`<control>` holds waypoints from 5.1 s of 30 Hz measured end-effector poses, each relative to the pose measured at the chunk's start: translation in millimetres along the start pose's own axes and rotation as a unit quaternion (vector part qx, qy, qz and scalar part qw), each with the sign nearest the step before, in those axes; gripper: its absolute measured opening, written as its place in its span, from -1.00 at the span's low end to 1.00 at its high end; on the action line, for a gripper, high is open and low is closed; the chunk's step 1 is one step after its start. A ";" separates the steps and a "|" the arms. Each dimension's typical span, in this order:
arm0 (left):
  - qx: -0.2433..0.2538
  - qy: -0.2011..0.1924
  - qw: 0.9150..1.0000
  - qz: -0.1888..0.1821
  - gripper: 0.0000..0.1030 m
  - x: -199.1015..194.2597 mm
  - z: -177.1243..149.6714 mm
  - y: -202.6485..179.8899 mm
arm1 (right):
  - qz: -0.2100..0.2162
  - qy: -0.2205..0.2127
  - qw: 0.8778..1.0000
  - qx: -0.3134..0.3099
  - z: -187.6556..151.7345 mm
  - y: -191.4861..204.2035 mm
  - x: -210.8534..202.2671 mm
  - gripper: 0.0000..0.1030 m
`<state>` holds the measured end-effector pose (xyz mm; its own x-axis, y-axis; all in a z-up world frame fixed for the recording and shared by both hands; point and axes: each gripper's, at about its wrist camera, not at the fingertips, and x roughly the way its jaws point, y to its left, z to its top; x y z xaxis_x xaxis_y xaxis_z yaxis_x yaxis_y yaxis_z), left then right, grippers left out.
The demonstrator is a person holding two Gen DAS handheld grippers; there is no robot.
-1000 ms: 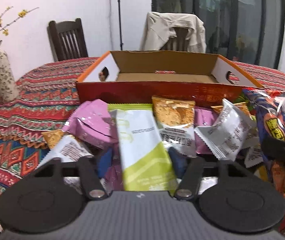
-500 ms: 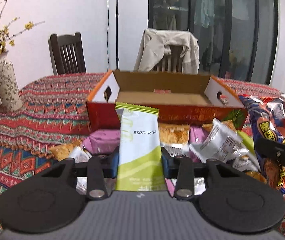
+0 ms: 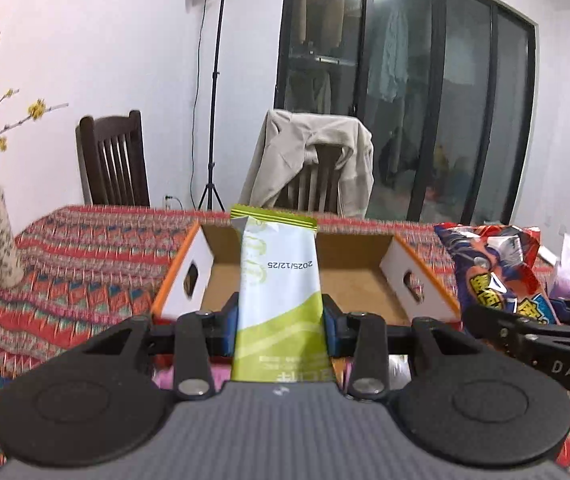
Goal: Organize snacks
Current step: 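Carry both snacks into the cardboard box and open both tools, then withdraw both tools from the box back toward the snack pile, then grasp the solid lime-green bar with the right tool, then grasp a white snack packet with the left tool while the right tool holds the green bar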
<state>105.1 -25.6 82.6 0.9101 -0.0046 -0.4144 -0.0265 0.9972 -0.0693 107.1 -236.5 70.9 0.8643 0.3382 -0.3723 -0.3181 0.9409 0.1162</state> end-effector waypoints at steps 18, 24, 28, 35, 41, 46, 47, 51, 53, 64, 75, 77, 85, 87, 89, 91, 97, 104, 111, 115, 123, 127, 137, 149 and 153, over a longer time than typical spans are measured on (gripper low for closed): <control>-0.055 0.038 0.997 0.025 -0.22 154.3 58.0 24.8 | -0.021 0.035 0.998 0.053 55.2 -20.3 149.9 0.24; -0.061 0.078 0.994 0.034 -0.22 188.1 37.0 38.4 | -0.021 0.060 0.997 0.054 34.6 -29.4 178.8 0.24; -0.050 0.080 0.995 0.038 -0.17 191.2 31.0 36.8 | -0.025 0.074 0.996 0.045 26.6 -29.3 187.2 0.24; -0.042 0.022 0.997 0.069 1.00 172.1 32.2 33.9 | -0.036 0.073 0.996 0.040 25.3 -30.6 188.0 1.00; -0.037 0.011 0.998 0.054 1.00 162.5 36.7 27.9 | -0.036 0.065 0.996 0.039 25.5 -31.5 179.3 1.00; -0.046 0.012 0.998 0.045 1.00 150.5 43.5 29.0 | -0.037 0.059 0.997 0.040 32.2 -31.7 173.8 1.00; -0.048 0.009 0.998 0.042 1.00 145.5 45.5 29.5 | -0.040 0.058 0.997 0.039 33.9 -31.1 170.8 1.00; -0.053 0.004 0.998 0.021 1.00 121.3 52.4 32.0 | -0.046 0.047 0.997 0.033 42.9 -25.8 148.7 1.00; -0.050 -0.002 0.999 0.018 1.00 106.8 52.1 33.1 | -0.049 0.042 0.998 0.024 45.0 -23.6 135.6 1.00; -0.053 0.003 0.999 0.000 1.00 43.1 27.9 51.1 | -0.039 0.035 0.999 -0.004 29.4 -15.9 58.7 1.00; -0.047 0.018 0.998 -0.034 1.00 -5.3 -23.7 51.5 | -0.025 0.069 0.997 0.001 -32.0 -12.1 7.0 1.00; -0.044 0.020 0.998 -0.038 1.00 -9.7 -32.2 52.0 | -0.027 0.072 0.997 0.002 -42.2 -12.0 2.0 1.00; -0.057 0.051 0.996 -0.054 1.00 -7.7 -61.8 61.8 | -0.035 0.085 0.995 0.025 -62.0 -19.5 -8.7 1.00; -0.065 0.055 0.994 -0.061 1.00 -5.3 -67.3 64.6 | -0.036 0.086 0.995 0.029 -63.7 -20.7 -9.7 1.00; -0.068 0.055 0.994 -0.059 1.00 -1.8 -71.9 65.6 | -0.038 0.085 0.995 0.029 -66.1 -20.7 -11.0 1.00; -0.071 0.059 0.994 -0.059 1.00 3.6 -75.7 67.0 | -0.040 0.087 0.995 0.026 -68.5 -21.1 -11.7 1.00; -0.072 0.049 0.995 -0.049 1.00 10.8 -82.0 70.8 | -0.052 0.091 0.994 0.023 -69.5 -25.4 -6.6 1.00; -0.083 0.055 0.994 -0.050 1.00 14.7 -83.4 76.1 | -0.077 0.103 0.991 0.023 -70.0 -30.3 5.7 1.00; -0.076 0.064 0.994 -0.044 1.00 18.3 -85.9 73.8 | -0.096 0.098 0.990 0.034 -60.0 -41.2 18.7 0.77; -0.071 0.068 0.994 -0.038 1.00 20.4 -86.9 72.9 | -0.089 0.126 0.988 0.021 -62.2 -41.5 40.8 0.44; -0.065 0.064 0.995 -0.050 1.00 18.2 -88.7 69.1 | -0.038 0.140 0.988 0.060 -76.2 -48.9 57.9 0.05; -0.068 0.071 0.994 -0.050 1.00 21.1 -89.7 69.4 | -0.020 0.131 0.990 0.053 -79.5 -43.0 51.5 -0.29; -0.072 0.057 0.995 -0.028 1.00 14.8 -89.3 69.8 | -0.044 0.042 0.998 0.031 -72.6 -35.2 21.9 -0.33; -0.042 0.086 0.993 0.075 1.00 7.0 -77.0 74.2 | -0.019 0.013 0.999 0.044 -67.8 -42.0 8.0 -0.33; -0.032 0.106 0.989 0.094 1.00 13.2 -80.0 76.3 | -0.016 0.006 0.999 0.048 -69.1 -43.6 3.2 -0.33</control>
<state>82.0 44.5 -0.8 0.7792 0.1581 -0.6066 -0.2191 0.9753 -0.0273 96.7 -277.6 1.0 0.8683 0.3083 -0.3885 -0.2513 0.9488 0.1912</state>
